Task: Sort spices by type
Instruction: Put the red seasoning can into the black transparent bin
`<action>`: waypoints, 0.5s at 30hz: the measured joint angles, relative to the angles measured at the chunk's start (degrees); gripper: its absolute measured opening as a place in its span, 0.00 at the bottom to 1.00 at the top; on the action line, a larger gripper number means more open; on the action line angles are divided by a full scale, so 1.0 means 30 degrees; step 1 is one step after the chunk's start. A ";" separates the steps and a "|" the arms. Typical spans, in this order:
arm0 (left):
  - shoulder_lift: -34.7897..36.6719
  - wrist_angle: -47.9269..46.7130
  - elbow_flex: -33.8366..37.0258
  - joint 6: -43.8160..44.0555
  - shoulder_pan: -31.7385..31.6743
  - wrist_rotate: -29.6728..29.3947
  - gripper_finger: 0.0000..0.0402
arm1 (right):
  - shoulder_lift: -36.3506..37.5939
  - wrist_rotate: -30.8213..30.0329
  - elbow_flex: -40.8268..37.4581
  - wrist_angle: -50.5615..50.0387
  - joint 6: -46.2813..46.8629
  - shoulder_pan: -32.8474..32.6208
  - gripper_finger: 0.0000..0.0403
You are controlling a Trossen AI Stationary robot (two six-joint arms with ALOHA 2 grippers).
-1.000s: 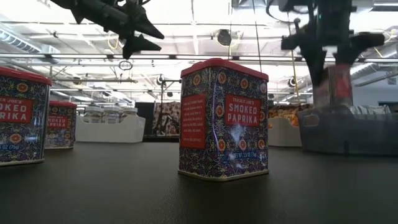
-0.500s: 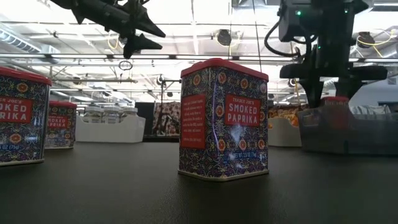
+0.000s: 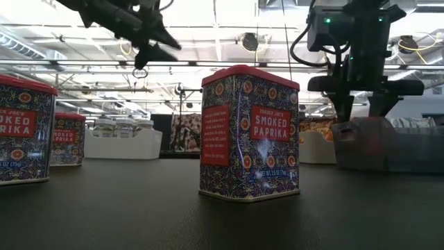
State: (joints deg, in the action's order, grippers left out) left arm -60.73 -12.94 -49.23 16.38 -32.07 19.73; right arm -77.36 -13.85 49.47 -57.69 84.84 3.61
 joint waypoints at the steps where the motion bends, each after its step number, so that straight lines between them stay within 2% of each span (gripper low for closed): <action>1: -0.0106 -0.0538 0.0000 -0.0214 0.0114 0.0010 0.48 | 0.0000 0.0186 0.0003 0.0056 -0.0080 0.0062 0.63; 7: -0.0364 -0.1176 0.0000 -0.1810 0.1439 0.0374 0.48 | 0.0000 0.1074 0.0007 -0.0024 -0.0501 0.0190 0.76; 12: -0.0364 -0.1173 0.0000 -0.2475 0.2323 -0.1171 0.48 | 0.0000 0.1295 0.0102 -0.0202 -0.0510 0.0182 0.81; 15: -0.0371 -0.1044 0.0000 -0.2579 0.2367 -0.1423 0.48 | 0.0000 0.1245 0.0568 -0.0712 -0.0518 0.0176 0.83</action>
State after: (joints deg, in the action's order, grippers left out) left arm -61.84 -16.07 -49.23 8.64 -24.97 15.46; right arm -77.36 -10.11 51.18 -59.82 83.28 4.14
